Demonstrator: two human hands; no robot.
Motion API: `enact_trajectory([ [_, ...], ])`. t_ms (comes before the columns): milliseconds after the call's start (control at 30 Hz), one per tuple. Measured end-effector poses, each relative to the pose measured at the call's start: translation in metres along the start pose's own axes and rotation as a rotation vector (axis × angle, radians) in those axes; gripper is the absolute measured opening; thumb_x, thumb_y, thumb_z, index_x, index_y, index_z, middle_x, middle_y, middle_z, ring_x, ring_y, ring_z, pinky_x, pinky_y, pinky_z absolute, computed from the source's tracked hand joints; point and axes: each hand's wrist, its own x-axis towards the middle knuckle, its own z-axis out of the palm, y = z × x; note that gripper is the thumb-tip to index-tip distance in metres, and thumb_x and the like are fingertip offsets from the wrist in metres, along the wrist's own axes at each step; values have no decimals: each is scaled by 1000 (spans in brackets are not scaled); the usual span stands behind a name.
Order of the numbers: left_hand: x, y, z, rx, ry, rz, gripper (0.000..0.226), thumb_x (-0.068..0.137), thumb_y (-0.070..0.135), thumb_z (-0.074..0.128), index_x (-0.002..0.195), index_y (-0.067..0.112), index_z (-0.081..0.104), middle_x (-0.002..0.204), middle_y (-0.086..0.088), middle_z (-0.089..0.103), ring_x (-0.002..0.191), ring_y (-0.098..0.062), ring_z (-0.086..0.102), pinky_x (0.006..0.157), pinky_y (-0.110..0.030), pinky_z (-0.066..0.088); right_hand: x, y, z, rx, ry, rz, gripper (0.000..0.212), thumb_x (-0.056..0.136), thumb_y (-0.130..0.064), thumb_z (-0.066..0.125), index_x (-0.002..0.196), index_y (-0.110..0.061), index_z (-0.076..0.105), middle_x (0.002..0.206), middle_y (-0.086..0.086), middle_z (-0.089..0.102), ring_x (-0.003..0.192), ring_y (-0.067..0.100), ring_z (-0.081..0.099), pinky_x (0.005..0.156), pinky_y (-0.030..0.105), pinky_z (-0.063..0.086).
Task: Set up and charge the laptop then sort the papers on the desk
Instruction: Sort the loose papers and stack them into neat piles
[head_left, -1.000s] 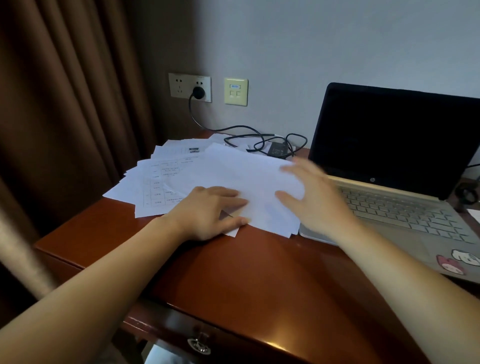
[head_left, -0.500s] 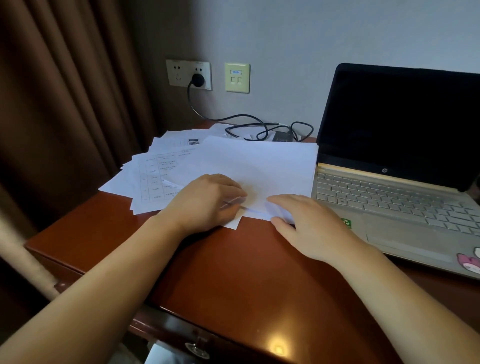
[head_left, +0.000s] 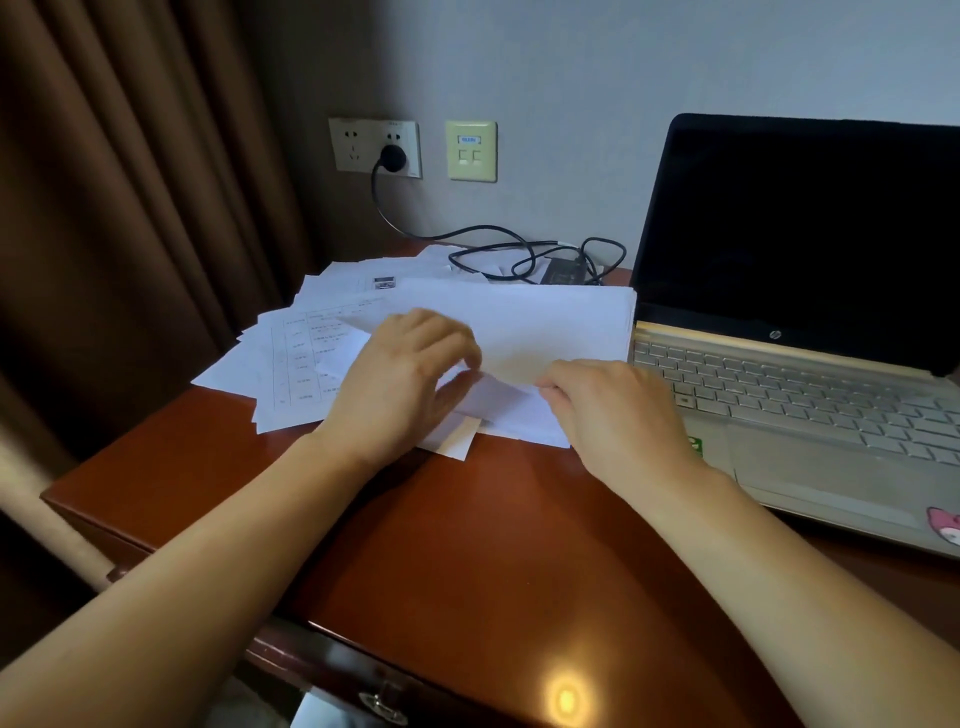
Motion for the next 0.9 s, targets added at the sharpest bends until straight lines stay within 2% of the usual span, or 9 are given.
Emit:
enact_trajectory([
  [167, -5, 6, -2, -106, -138, 4, 30, 90, 42, 70, 79, 15, 63, 85, 0, 62, 79, -23, 57, 70, -32, 44, 0, 9, -4, -1, 102, 105, 17, 91, -6, 56, 102, -19, 59, 67, 1, 64, 60, 35, 58, 50, 32, 35],
  [233, -6, 3, -3, -139, -367, -50, 37, 91, 55, 63, 98, 20, 73, 112, 0, 70, 106, -22, 64, 90, -25, 45, 2, 11, -6, -1, 130, 121, 28, 89, 0, 54, 108, -19, 48, 55, -5, 47, 51, 33, 48, 46, 31, 32],
  [300, -7, 1, -3, -182, -501, -165, 55, 90, 60, 63, 130, 23, 68, 146, 0, 57, 138, -15, 46, 107, -12, 26, 2, 12, -9, 29, 134, 88, 36, 87, 5, 52, 110, -20, 41, 53, -8, 35, 48, 30, 40, 44, 30, 25],
  [367, -8, 0, 0, -196, -518, -233, 62, 90, 61, 63, 141, 26, 60, 152, 7, 51, 142, -10, 40, 106, -8, 22, 0, 11, -10, 79, 117, 26, 38, 85, 8, 50, 110, -19, 43, 64, -8, 40, 55, 30, 43, 46, 32, 25],
  [433, -6, 0, 1, -128, -511, -198, 54, 93, 64, 52, 133, 30, 65, 141, 11, 60, 129, -11, 53, 106, -23, 40, -3, 10, -9, 131, 79, -79, 40, 78, 13, 49, 103, -18, 52, 83, -7, 51, 68, 30, 49, 49, 31, 26],
  [533, -7, 1, -4, -121, -512, -128, 38, 93, 48, 46, 111, 24, 70, 111, 8, 70, 92, -12, 61, 78, -36, 54, -3, 10, -4, 129, 3, -165, 48, 77, 14, 48, 104, -21, 64, 114, -5, 64, 97, 26, 59, 59, 33, 41],
  [633, -9, 1, -9, -178, -489, -173, 32, 92, 46, 62, 121, 34, 70, 104, 14, 73, 95, -8, 62, 76, -16, 47, -3, 9, -6, 99, -183, -121, 42, 97, -9, 41, 131, -29, 57, 136, -13, 53, 121, 16, 49, 89, 35, 43],
  [733, -9, 2, -7, -159, -471, -184, 44, 92, 54, 64, 133, 38, 62, 117, 12, 71, 106, -12, 63, 84, -25, 48, -7, 6, -6, 57, -277, -120, 43, 101, -39, 40, 141, -28, 49, 146, -12, 44, 132, 14, 40, 104, 32, 32],
  [900, -8, 0, -7, -179, -554, -217, 79, 76, 83, 50, 144, 43, 51, 130, 10, 67, 117, -13, 60, 97, -32, 49, -10, 7, -18, 96, -324, -54, 55, 89, -28, 49, 144, -25, 42, 147, -9, 42, 132, 16, 39, 103, 32, 37],
])
